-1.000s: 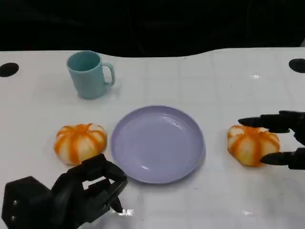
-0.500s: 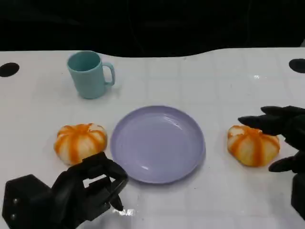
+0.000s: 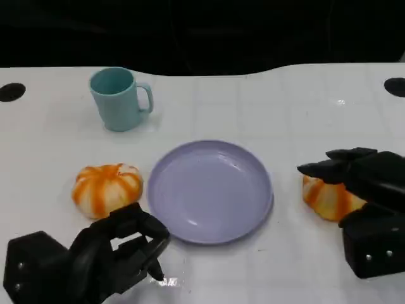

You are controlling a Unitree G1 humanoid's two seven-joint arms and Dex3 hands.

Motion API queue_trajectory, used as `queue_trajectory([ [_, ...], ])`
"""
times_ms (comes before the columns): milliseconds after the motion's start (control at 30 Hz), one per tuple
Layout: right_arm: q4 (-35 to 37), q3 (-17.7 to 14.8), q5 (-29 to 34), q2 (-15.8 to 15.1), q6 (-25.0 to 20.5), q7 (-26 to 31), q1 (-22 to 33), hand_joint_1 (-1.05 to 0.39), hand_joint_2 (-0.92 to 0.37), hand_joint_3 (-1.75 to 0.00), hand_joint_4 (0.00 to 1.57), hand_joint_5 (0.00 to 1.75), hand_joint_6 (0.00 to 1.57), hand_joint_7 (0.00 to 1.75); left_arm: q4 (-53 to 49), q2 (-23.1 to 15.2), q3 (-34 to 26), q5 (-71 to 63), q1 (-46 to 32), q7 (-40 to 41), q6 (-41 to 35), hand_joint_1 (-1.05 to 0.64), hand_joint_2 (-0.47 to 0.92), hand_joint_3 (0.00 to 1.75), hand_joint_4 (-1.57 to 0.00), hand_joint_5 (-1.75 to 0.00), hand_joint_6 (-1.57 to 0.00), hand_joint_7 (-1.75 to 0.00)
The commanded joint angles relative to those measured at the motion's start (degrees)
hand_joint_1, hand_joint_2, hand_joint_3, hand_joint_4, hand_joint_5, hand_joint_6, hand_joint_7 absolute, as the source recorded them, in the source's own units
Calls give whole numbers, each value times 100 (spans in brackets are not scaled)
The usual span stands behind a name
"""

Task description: Grasp the bread from the table and place it into the plate.

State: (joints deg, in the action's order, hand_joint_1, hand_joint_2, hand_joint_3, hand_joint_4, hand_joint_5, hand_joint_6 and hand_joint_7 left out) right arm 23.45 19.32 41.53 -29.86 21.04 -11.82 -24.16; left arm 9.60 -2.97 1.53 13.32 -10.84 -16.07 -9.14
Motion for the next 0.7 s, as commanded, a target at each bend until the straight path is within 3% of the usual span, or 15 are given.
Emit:
queue_trajectory([
  [33,737,318,274,111,-87,235,-449,-33,-83,-1,20,5,29,1,73,-62,-36,-16,-73,23,25,-51,92,27,-71,-175,-73,-139],
  [533,1840,839,475,259,-498,297,-1157,-28,-82,0,29,6,40,3,155,-72,-19,-19,-145,22,21,-54,92,24,-71,-175,-73,-139],
  [700,2081,685,188,356,-558,423,-1208,-23,-84,-1,49,14,53,6,200,-69,-8,-8,-162,10,15,-54,92,25,-71,-175,-73,-139],
])
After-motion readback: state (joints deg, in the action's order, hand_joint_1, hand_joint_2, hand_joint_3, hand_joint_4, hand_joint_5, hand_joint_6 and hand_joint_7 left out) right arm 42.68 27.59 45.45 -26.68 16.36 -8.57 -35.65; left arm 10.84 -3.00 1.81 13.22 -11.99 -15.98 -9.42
